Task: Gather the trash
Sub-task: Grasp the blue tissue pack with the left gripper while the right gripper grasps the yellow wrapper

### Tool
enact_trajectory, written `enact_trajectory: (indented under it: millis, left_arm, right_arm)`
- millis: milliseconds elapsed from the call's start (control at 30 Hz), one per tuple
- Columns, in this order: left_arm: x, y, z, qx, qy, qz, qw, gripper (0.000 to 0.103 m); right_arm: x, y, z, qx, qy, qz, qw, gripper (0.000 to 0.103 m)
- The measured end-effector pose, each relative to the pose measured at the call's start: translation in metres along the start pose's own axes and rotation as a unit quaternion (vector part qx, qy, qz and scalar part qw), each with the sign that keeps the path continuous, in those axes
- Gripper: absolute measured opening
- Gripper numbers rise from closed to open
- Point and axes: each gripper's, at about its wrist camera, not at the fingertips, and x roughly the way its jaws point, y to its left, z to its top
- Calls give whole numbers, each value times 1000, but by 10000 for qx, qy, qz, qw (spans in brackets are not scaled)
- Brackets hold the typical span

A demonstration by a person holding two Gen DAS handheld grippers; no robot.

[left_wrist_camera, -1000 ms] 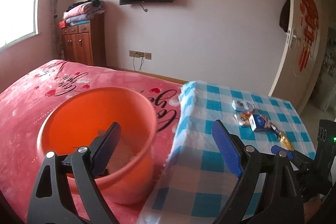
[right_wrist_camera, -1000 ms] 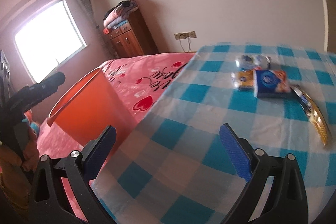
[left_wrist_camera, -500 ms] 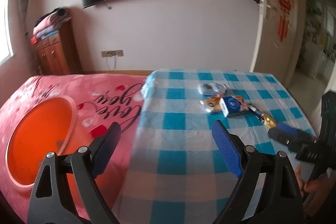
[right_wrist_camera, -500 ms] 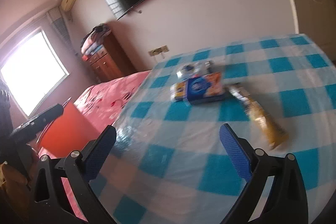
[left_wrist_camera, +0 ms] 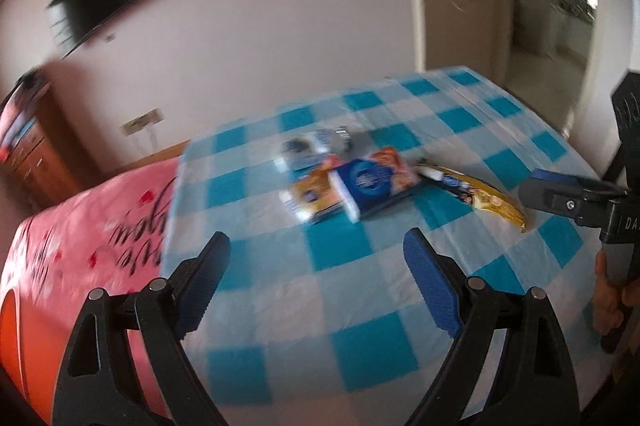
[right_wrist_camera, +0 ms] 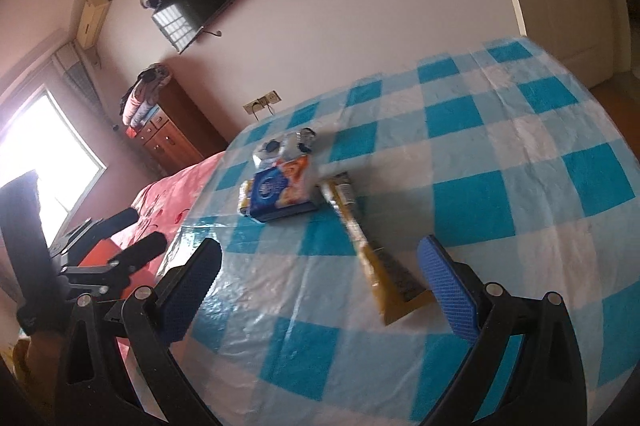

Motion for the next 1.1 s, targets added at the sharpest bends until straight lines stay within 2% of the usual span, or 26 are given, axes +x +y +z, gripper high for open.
enact_trajectory:
  millis: [167,200,267,300,600,700,833,1100]
  left_arm:
    - [33,-20,22,728,141,-324,9967,89]
    - [41,-24,27,924,188,-290,9951,89]
    - [51,-29,33,1151,244,-282,9926,89]
    - [56,-32,37,1268,275,-311,9911,89]
    - [108,-44,44,2101,809,-556,9727,89]
    - [122,-40,45,2091,983,-591,9711,89]
    - [131,-37,49,1993,1014,-793,9714,89]
    - [145,-42,51,1836,1084,-1035,9715,88]
  right_arm:
    - [9,-11,4,84,143,74,9998,97]
    - [11,-12,6,81,157,80,9998,96]
    - [13,-14,7,90,178,109,9997,91]
    - [14,-16,8,107,205,124,9997,84]
    - [26,-25,11,138,418,123,9990,74]
    - [30,-24,10,119,507,162,9985,70]
    - [37,-22,7,12,634,91,9979,66]
    - [42,-17,7,-145,651,-49,9978,65]
